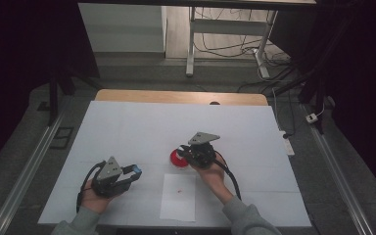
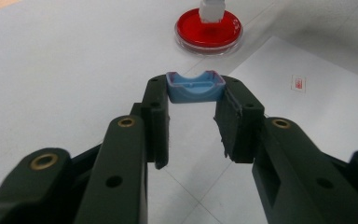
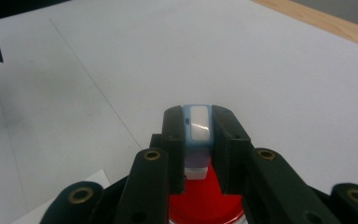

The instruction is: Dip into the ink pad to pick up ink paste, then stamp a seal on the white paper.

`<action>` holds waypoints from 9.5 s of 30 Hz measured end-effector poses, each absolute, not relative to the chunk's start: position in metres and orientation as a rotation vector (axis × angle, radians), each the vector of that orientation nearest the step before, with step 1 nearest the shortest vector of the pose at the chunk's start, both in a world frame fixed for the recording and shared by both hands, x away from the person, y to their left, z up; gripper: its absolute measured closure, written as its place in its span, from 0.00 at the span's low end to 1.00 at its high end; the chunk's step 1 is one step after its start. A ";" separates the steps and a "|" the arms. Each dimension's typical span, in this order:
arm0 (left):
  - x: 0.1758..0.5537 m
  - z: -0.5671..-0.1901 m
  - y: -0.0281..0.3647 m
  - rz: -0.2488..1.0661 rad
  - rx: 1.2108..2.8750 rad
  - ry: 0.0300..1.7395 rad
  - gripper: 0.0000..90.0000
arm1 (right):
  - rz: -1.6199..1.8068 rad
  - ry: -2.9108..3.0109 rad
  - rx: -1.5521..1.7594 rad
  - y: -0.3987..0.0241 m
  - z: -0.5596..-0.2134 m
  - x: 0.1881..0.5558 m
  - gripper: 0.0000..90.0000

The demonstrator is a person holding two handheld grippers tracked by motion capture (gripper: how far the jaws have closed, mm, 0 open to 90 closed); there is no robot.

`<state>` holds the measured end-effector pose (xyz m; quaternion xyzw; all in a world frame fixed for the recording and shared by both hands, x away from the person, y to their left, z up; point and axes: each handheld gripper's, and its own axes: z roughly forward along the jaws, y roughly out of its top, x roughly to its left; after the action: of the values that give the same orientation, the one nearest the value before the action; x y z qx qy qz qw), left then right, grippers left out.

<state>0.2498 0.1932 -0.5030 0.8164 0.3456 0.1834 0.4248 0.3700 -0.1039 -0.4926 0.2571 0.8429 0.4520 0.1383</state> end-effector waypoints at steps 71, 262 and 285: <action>0.250 -0.503 0.195 0.459 2.041 0.870 0.72 | 1.539 2.411 0.697 -0.143 -0.458 0.336 0.83; 0.251 -0.505 0.190 0.451 2.062 0.860 0.72 | 1.586 2.521 0.608 -0.161 -0.462 0.298 0.84; 0.250 -0.504 0.188 0.449 2.061 0.847 0.72 | 1.664 2.392 0.689 -0.175 -0.450 0.302 0.83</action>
<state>0.2497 0.1875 -0.5040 0.8226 0.3382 0.1793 0.4205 0.3015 -0.1747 -0.4495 0.2296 0.7967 0.5543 0.0735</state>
